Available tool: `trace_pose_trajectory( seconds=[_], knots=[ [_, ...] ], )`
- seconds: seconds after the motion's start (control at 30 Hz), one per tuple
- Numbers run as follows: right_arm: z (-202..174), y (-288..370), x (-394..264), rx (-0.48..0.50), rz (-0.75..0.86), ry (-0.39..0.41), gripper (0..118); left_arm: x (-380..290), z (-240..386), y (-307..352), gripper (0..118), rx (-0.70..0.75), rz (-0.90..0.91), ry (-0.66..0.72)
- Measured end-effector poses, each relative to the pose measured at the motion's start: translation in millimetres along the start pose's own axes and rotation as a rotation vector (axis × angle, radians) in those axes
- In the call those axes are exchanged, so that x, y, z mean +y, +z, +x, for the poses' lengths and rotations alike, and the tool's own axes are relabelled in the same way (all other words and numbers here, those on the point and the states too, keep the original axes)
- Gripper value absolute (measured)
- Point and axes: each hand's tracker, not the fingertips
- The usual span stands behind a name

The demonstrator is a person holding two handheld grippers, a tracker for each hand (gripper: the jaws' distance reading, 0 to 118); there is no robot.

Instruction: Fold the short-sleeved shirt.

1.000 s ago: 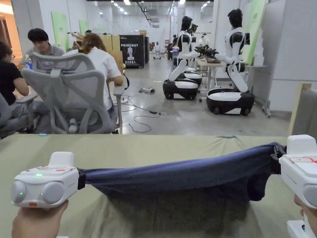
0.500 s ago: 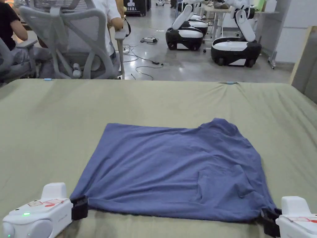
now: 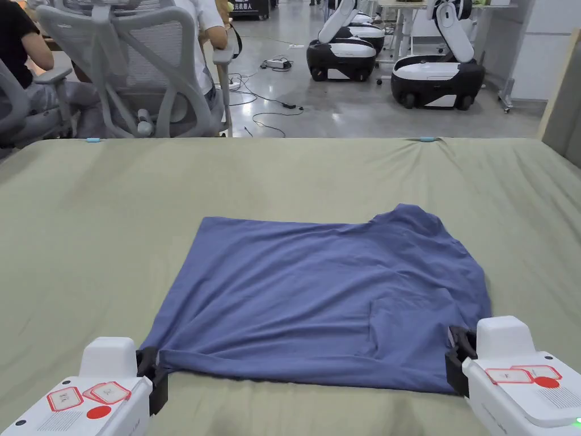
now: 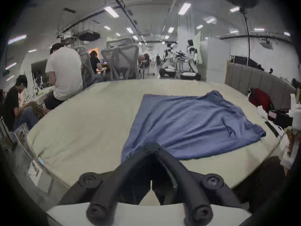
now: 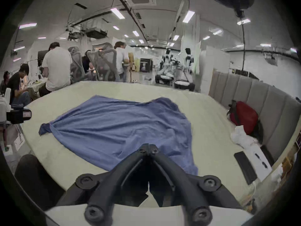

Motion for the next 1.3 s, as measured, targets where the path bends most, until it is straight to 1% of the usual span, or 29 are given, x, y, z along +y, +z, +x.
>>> trace_pose_trajectory(
  seconds=[0.03, 0.13, 0.2, 0.3, 0.33, 0.37, 0.4, 0.43, 0.47, 0.53, 0.57, 0.6, 0.63, 0.67, 0.7, 0.73, 0.8, 0.87, 0.9, 0.93, 1.0, 1.03, 1.07, 1.13, 1.17, 1.2, 1.23, 1.27, 1.3],
  knots=[
    [1, -1, -3, -0.002, -0.002, -0.001, 0, -1, -7, -1, 0, 0.021, -0.008, 0.017],
    [1, -5, 0, -0.037, -0.013, 0.044, 0, -6, -36, -17, 0, 0.055, -0.071, 0.021],
    [7, -10, 0, -0.038, -0.028, 0.037, 0, -7, -46, -30, 0, 0.036, -0.121, 0.038],
    [14, -22, -3, -0.045, -0.059, 0.037, 0, -11, -60, -59, 0, -0.003, -0.142, 0.066],
    [15, -25, -4, -0.049, -0.066, 0.037, 0, -11, -62, -69, 14, -0.015, -0.158, 0.075],
    [18, -29, -4, -0.051, -0.076, 0.032, 0, -12, -63, -77, 47, -0.009, -0.171, 0.071],
    [19, -31, -4, -0.054, -0.083, 0.028, 0, -13, -63, -86, 84, 0.003, -0.178, 0.056],
    [22, -32, -8, -0.059, -0.087, 0.024, 0, -15, -64, -95, 112, 0.014, -0.197, 0.040],
    [25, -33, -8, -0.062, -0.092, 0.021, 0, -18, -65, -103, 111, 0.018, -0.210, 0.034],
    [30, -36, -9, -0.070, -0.105, 0.014, 0, -17, -65, -111, 90, 0.005, -0.217, 0.040],
    [35, -36, -11, -0.077, -0.110, 0.012, 0, -20, -68, -120, 82, 0.009, -0.237, 0.049],
    [38, -37, -12, -0.080, -0.116, 0.009, 0, -22, -70, -127, 68, 0.001, -0.254, 0.058],
    [43, -38, -13, -0.083, -0.123, 0.005, 0, -23, -72, -132, 31, 0.005, -0.259, 0.064],
    [48, -39, -15, -0.089, -0.130, -0.002, 0, -24, -73, -137, 13, 0.002, -0.265, 0.066],
    [54, -40, -19, -0.097, -0.134, -0.007, 0, -24, -73, -140, 13, -0.027, -0.271, 0.069],
    [58, -40, -20, -0.101, -0.137, -0.011, 0, -22, -71, -141, 10, -0.046, -0.277, 0.074],
    [68, -38, -21, -0.125, -0.142, -0.025, 0, -15, -62, -136, 6, -0.009, -0.285, 0.006],
    [81, -35, -25, -0.155, -0.121, -0.071, 0, -11, -62, -128, 5, -0.004, -0.272, 0.015],
    [86, -31, -26, -0.164, -0.088, -0.092, 2, -6, -56, -120, 5, 0.001, -0.252, 0.014],
    [90, -28, -28, -0.174, -0.069, -0.103, 25, -5, -56, -116, 5, -0.003, -0.248, 0.016],
    [99, -29, -32, -0.163, -0.100, -0.120, 92, -3, -54, -112, 4, -0.015, -0.238, 0.029],
    [100, -32, -36, -0.151, -0.115, -0.121, 115, 0, -49, -110, 4, -0.013, -0.237, 0.024],
    [101, -34, -39, -0.145, -0.109, -0.121, 115, 1, -47, -109, 4, -0.010, -0.236, 0.018],
    [101, -44, -46, -0.124, -0.133, -0.108, 106, 0, -46, -110, 4, -0.009, -0.240, 0.014],
    [100, -53, -52, -0.109, -0.155, -0.098, 106, 0, -44, -111, 4, -0.008, -0.243, 0.013],
    [100, -59, -56, -0.099, -0.173, -0.096, 103, 0, -44, -111, 4, -0.007, -0.245, 0.013],
    [100, -67, -61, -0.055, -0.199, -0.109, 83, 0, -43, -111, 4, -0.007, -0.249, 0.011],
    [100, -71, -63, -0.023, -0.209, -0.129, 50, 0, -42, -110, 4, -0.006, -0.252, 0.007],
    [101, -76, -67, 0.013, -0.228, -0.164, 11, 0, -42, -111, 4, -0.004, -0.256, 0.000]
  ],
)
